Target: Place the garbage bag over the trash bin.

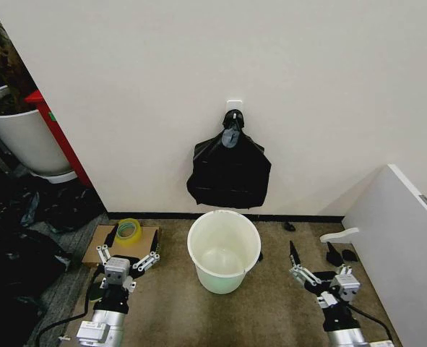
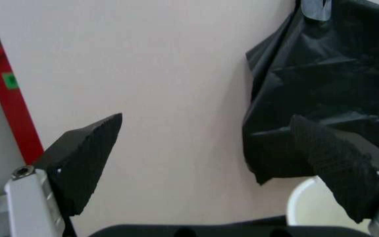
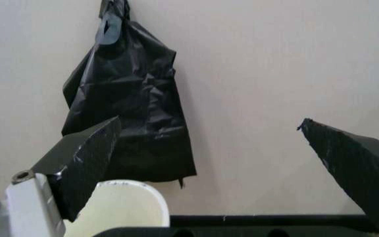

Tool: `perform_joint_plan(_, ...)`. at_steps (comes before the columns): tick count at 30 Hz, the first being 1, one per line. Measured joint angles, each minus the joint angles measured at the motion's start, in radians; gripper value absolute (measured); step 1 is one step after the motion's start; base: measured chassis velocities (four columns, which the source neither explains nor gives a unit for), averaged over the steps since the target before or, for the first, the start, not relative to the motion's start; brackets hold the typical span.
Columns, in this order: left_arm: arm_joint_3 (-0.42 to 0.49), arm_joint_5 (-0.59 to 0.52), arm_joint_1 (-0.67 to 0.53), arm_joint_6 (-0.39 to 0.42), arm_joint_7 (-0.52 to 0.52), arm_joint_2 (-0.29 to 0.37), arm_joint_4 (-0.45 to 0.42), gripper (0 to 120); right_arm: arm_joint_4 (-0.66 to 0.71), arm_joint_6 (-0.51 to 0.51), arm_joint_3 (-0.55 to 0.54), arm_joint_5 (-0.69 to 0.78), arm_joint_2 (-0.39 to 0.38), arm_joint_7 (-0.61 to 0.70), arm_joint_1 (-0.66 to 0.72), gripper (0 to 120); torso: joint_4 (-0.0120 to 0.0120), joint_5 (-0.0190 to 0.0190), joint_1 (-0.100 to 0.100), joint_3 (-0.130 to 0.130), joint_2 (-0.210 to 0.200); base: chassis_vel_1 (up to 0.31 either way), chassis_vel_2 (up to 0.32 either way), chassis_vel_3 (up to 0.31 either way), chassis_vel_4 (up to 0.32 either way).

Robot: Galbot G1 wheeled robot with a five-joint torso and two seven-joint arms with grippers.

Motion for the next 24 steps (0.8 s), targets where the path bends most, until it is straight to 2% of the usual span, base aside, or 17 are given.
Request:
perform_joint_plan(3, 0.015, -0.012, -0.001, 0.018, -0.001, 0.025, -0.007, 100, 0.011, -0.011, 0.009, -0.006, 0.019, -0.001, 0.013, 100, 0.0001, 0.0001, 0.000, 0.000, 0.000, 0.000, 0.000, 0.000, 0.000)
perform_joint_plan(10, 0.011, -0.007, 0.009, 0.002, -0.011, 0.062, -0.018, 100, 0.008, 0.001, 0.007, -0.045, 0.035, -0.001, 0.005, 100, -0.0001, 0.0001, 0.000, 0.000, 0.000, 0.000, 0.000, 0.000, 0.000)
perform_joint_plan(17, -0.017, -0.006, 0.008, -0.039, -0.028, 0.052, 0.002, 100, 0.024, -0.022, -0.070, -0.048, 0.033, -0.001, 0.007, 100, 0.0001, 0.0001, 0.000, 0.000, 0.000, 0.000, 0.000, 0.000, 0.000)
perform_joint_plan(21, -0.025, -0.018, -0.014, -0.049, -0.031, 0.061, 0.017, 100, 0.026, -0.061, -0.109, 0.005, 0.011, -0.005, 0.015, 100, 0.0000, -0.0001, 0.000, 0.000, 0.000, 0.000, 0.000, 0.000, 0.000)
perform_joint_plan(23, -0.023, -0.031, -0.034, -0.050, -0.029, 0.076, 0.031, 100, 0.033, -0.109, -0.130, 0.096, -0.011, -0.005, 0.037, 100, 0.0000, 0.0001, 0.000, 0.000, 0.000, 0.000, 0.000, 0.000, 0.000)
perform_joint_plan(24, -0.023, -0.031, -0.034, -0.050, -0.029, 0.076, 0.031, 100, 0.033, -0.109, -0.130, 0.096, -0.011, -0.005, 0.037, 100, 0.0000, 0.0001, 0.000, 0.000, 0.000, 0.000, 0.000, 0.000, 0.000)
